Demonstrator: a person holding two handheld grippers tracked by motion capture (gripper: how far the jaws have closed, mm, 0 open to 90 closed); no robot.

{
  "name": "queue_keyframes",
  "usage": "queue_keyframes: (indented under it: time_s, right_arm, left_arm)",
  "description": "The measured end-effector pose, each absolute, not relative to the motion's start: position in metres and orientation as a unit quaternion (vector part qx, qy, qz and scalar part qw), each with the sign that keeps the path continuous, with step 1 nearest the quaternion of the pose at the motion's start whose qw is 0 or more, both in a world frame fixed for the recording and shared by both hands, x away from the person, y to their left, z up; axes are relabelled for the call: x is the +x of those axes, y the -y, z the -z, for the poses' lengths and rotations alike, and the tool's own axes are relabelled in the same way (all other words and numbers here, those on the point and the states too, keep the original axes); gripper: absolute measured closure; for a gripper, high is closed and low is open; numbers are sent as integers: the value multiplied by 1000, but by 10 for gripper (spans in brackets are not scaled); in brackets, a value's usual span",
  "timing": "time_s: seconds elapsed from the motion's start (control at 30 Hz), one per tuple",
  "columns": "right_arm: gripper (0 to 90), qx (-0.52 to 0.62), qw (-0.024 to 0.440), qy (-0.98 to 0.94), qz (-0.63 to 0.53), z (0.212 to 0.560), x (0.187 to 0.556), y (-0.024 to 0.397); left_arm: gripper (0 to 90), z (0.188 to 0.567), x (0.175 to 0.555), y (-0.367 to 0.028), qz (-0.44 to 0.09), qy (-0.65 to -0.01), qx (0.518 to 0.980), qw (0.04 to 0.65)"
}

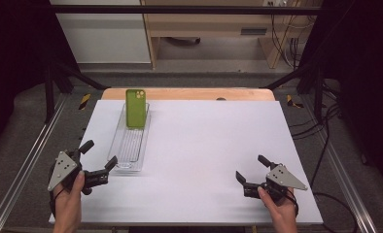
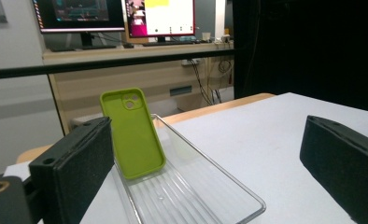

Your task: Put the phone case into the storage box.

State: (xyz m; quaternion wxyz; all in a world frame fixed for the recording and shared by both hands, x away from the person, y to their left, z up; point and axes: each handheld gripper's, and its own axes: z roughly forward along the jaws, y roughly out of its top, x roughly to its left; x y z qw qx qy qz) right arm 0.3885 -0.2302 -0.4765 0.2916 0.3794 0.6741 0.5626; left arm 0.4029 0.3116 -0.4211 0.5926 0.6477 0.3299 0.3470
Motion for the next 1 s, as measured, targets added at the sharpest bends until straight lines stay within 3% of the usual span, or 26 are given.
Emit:
queue_keyframes:
  time_s: [1.0]
  right_arm:
    - [34,369,312,-669,-565,477,388,234]
  left_arm:
    - [24,454,401,-315,-325,-347,653,590]
